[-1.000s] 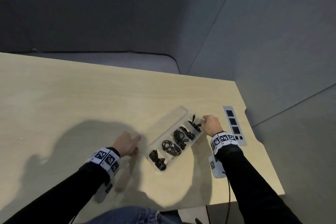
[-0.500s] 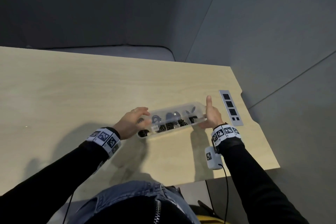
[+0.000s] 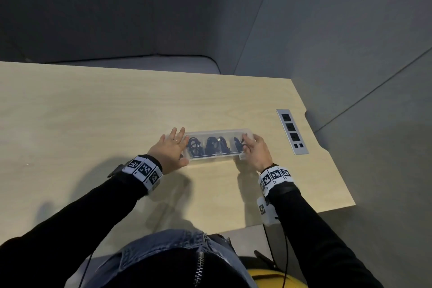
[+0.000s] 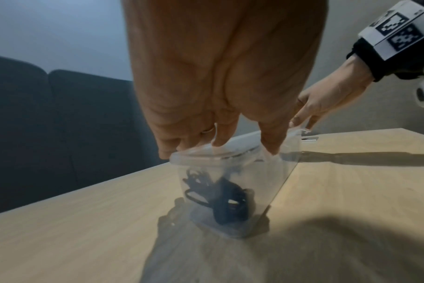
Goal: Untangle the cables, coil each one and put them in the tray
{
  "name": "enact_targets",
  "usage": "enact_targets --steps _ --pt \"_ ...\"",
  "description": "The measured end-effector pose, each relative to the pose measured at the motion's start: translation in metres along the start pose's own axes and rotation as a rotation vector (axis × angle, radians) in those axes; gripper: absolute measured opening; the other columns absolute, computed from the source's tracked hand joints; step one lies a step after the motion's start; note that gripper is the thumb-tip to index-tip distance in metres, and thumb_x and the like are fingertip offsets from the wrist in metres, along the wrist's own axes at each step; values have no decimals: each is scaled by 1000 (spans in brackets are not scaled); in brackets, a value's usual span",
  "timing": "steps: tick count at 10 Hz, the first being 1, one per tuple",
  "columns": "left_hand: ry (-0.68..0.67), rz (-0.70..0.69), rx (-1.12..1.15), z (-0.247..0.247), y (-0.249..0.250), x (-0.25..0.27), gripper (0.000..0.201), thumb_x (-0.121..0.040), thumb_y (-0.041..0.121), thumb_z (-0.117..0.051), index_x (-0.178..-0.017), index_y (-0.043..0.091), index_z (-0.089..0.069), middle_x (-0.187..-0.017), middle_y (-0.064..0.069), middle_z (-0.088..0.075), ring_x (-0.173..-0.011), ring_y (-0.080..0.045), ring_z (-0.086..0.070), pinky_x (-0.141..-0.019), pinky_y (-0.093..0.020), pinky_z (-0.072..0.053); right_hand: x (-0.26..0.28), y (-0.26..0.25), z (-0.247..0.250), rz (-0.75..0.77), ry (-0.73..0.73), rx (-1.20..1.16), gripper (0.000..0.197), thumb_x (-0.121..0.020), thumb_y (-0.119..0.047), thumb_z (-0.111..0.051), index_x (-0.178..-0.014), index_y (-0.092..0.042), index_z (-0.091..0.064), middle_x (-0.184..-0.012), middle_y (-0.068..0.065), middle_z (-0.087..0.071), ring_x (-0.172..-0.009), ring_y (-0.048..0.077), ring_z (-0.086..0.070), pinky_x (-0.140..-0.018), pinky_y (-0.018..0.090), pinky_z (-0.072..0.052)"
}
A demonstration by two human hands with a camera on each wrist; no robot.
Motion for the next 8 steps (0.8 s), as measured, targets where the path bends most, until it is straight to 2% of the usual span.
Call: enact_targets --steps 1,2,3,4,5,6,7,8 --pt "14 -1 -80 -1 1 -1 74 -98 44 -35 -149 8 3 -157 -13 14 -146 -29 9 -117 -41 -4 8 0 -20 65 -178 262 57 -100 -31 -36 -151 -26 -14 -160 0 12 -147 24 9 -116 58 -3" --pt "28 -10 -174 -3 0 -1 83 -95 47 -44 -149 4 4 -157 -16 13 -145 -32 6 -117 -43 -7 16 -3 -25 164 -243 396 68 -98 -46 -35 -152 -20 -1 -157 -5 20 -145 18 18 -114 57 4" --pt "86 -5 -209 0 -1 -2 83 -94 42 -48 -149 3 1 -156 -19 10 -145 -34 3 -116 -45 -8 17 -3 -24 226 -279 459 80 -95 -47 -45 -152 -17 2 -158 -3 18 -146 17 15 -116 56 -3" --pt "96 -6 -175 2 1 -1 82 -94 40 -50 -149 3 -1 -156 -20 7 -145 -35 0 -116 -46 -10 16 -2 -19 270 -142 536 70 -97 -34 -47 -152 -19 -6 -160 -5 8 -148 15 6 -117 54 -15" --pt "108 -4 -173 5 0 3 86 -82 36 -69 -145 0 -23 -152 -25 -21 -139 -41 -25 -109 -51 -30 17 -4 -18 260 -65 511 65 -98 -32 -47 -152 -22 -11 -160 -7 0 -148 14 -1 -117 50 -20" --pt "146 -17 -174 7 0 0 80 -88 33 -62 -146 -1 -19 -154 -24 -12 -142 -39 -17 -113 -50 -22 15 -1 -21 244 -73 475 67 -97 -31 -49 -151 -23 -12 -160 -9 -2 -148 15 -1 -116 51 -23" --pt "77 15 -54 9 -5 -2 76 -95 32 -45 -150 9 3 -157 -11 14 -146 -26 10 -119 -41 0 18 -6 -21 214 -104 446 72 -95 -34 -51 -152 -21 -7 -160 -8 4 -148 16 5 -117 54 -18" --pt "97 -18 72 19 -6 -1 85 -87 38 -58 -151 17 -6 -158 0 11 -146 -18 8 -119 -38 -2 20 -12 -20 220 -104 442 79 -92 -37 -55 -152 -19 -6 -160 -4 7 -148 18 7 -116 54 -8"
Point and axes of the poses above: each hand's wrist, its own x-axis away from the middle knuckle, its own z-axis out of the back of the hand, y = z × x, the point moved 9 cm from there along -x, towards the middle knuckle
